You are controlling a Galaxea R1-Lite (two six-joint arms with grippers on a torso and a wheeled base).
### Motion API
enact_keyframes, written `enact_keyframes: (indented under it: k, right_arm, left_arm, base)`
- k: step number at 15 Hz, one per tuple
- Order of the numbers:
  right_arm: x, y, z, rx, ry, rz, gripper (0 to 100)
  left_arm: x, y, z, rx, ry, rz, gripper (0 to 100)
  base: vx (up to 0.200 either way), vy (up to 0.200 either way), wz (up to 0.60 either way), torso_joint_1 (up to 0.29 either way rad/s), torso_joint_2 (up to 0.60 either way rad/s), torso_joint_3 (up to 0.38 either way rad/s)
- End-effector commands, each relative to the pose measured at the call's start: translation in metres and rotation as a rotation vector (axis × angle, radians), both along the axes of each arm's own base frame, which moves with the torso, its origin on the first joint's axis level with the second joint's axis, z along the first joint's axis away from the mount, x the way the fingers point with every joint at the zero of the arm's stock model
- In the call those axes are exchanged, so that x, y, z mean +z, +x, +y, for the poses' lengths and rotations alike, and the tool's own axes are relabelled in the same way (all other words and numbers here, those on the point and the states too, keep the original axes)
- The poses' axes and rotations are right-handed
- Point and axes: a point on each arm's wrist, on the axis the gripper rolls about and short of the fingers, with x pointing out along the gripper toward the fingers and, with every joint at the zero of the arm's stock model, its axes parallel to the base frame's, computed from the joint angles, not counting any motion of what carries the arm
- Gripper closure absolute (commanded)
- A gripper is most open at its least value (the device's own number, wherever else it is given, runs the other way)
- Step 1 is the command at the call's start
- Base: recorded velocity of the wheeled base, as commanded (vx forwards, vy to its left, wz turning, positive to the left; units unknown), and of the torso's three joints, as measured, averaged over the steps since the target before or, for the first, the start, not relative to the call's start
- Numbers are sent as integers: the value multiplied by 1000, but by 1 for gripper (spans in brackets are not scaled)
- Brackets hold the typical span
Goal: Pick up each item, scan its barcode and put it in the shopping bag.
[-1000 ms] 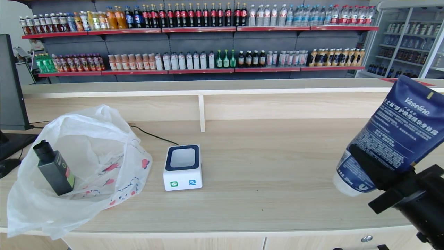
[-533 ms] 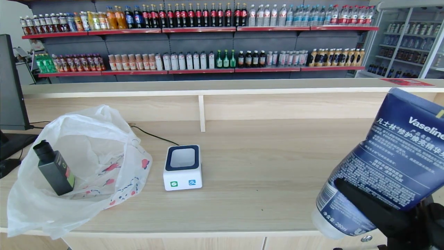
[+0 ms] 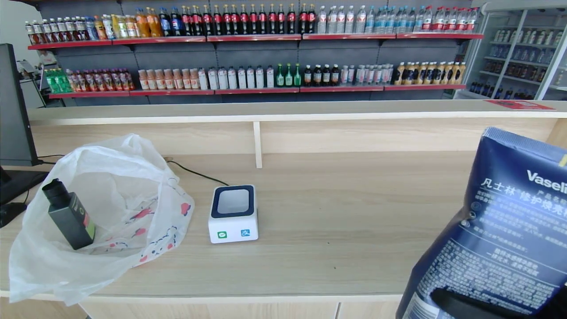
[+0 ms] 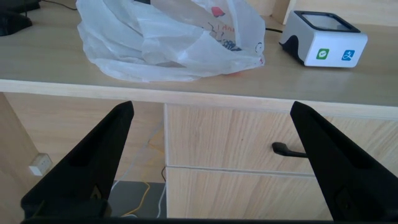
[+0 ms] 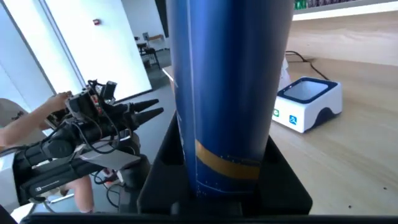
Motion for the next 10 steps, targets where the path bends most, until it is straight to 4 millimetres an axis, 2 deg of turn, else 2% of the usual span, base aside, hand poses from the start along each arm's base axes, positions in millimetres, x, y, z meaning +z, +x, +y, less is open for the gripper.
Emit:
enact_keyframes:
  k: [1, 5, 10]
  right_arm:
    - [11, 5, 6, 62, 62, 63, 100]
    - [44, 17, 19, 171, 248, 225, 100]
    - [51, 6, 25, 303, 304, 348, 100]
  left_arm:
    - [0, 0, 0, 1, -1, 0, 0]
    - [0, 0, 0, 1, 1, 0, 0]
    - [0, 0, 0, 1, -1, 0, 0]
  base:
    - [0, 0, 0, 0, 0, 0]
    - [0, 0, 0, 0, 0, 0]
    - [0, 0, 0, 0, 0, 0]
